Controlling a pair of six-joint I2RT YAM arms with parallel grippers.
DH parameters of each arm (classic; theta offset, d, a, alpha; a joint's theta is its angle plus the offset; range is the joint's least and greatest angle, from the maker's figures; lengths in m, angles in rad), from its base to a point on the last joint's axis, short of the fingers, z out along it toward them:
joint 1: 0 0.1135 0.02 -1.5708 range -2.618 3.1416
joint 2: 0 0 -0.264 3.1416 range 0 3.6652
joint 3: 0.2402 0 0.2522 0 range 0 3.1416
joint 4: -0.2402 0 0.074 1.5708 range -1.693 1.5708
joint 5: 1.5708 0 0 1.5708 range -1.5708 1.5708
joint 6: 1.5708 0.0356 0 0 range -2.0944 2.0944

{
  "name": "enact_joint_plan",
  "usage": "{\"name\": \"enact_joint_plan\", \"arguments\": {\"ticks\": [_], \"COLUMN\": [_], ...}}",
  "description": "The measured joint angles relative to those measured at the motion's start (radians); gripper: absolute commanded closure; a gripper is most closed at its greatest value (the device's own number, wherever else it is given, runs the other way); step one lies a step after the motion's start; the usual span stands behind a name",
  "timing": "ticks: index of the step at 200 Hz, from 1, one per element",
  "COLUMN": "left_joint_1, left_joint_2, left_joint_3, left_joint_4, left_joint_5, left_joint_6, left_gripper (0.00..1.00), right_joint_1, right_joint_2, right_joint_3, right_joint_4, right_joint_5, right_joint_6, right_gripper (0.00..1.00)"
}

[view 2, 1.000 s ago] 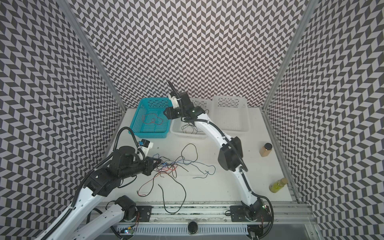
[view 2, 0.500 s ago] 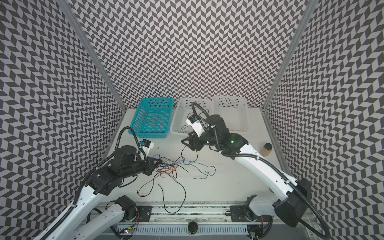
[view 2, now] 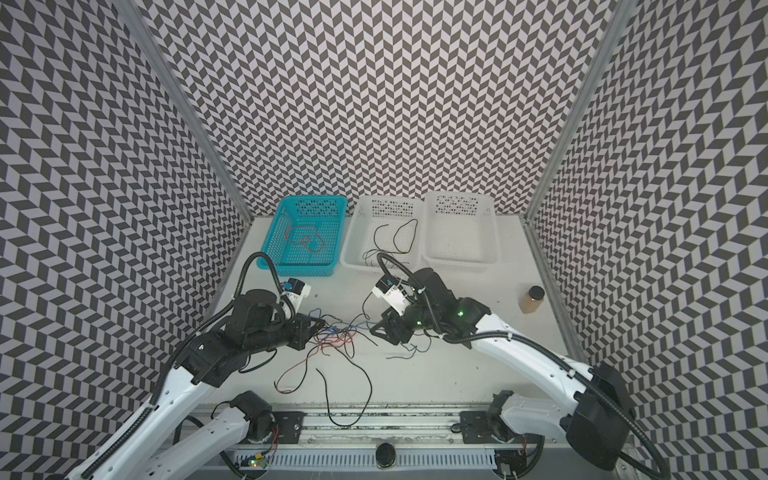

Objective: Untangle the cables

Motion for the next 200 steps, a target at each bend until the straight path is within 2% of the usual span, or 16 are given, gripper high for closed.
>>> {"name": "enact_joint_plan", "arguments": {"ticks": [48, 88, 109, 123, 137, 155, 172, 192, 200], "left_joint_1": [0.000, 0.000, 0.000, 0.000, 0.000, 0.000, 0.000, 0.000, 0.000], "left_joint_2": [0.010, 0.006, 0.006, 0.004, -0.002, -0.005, -0.003, 0.002, 0.007], "left_joint_3": [0.000, 0.000, 0.000, 0.000, 0.000, 0.000, 0.000, 0.001, 0.002], "left_joint_4": [-0.003, -0.007, -0.008, -0.008, -0.008, -0.008, -0.008, -0.009, -0.008], "left_joint_5": [-0.004, -0.005, -0.005, -0.005, -0.005, -0.005, -0.005, -0.005, -0.006], "left_joint_6": [0.000, 0.000, 0.000, 0.000, 0.000, 0.000, 0.003, 0.002, 0.001], "left_gripper": [1.00, 1.00, 1.00, 1.00, 0.95, 0.90, 0.82, 0.82, 0.86], "right_joint_1": [0.026, 0.034, 0.043, 0.051, 0.060, 0.068, 0.072, 0.073, 0.074], "right_joint_2": [0.013, 0.031, 0.049, 0.065, 0.083, 0.093, 0.082, 0.027, -0.006], "right_joint_3": [-0.035, -0.045, -0.045, -0.045, -0.040, -0.019, -0.001, 0.008, 0.009], "right_joint_4": [0.009, -0.011, -0.017, -0.018, -0.029, -0.064, -0.077, -0.093, -0.100], "right_joint_5": [-0.006, 0.039, 0.048, 0.050, 0.054, 0.068, 0.098, 0.176, 0.220], "right_joint_6": [0.003, 0.002, -0.001, -0.005, -0.010, -0.006, -0.009, -0.005, 0.001], "right_gripper": [0.41, 0.44, 0.54, 0.71, 0.85, 1.00, 1.00, 1.00, 1.00]}}
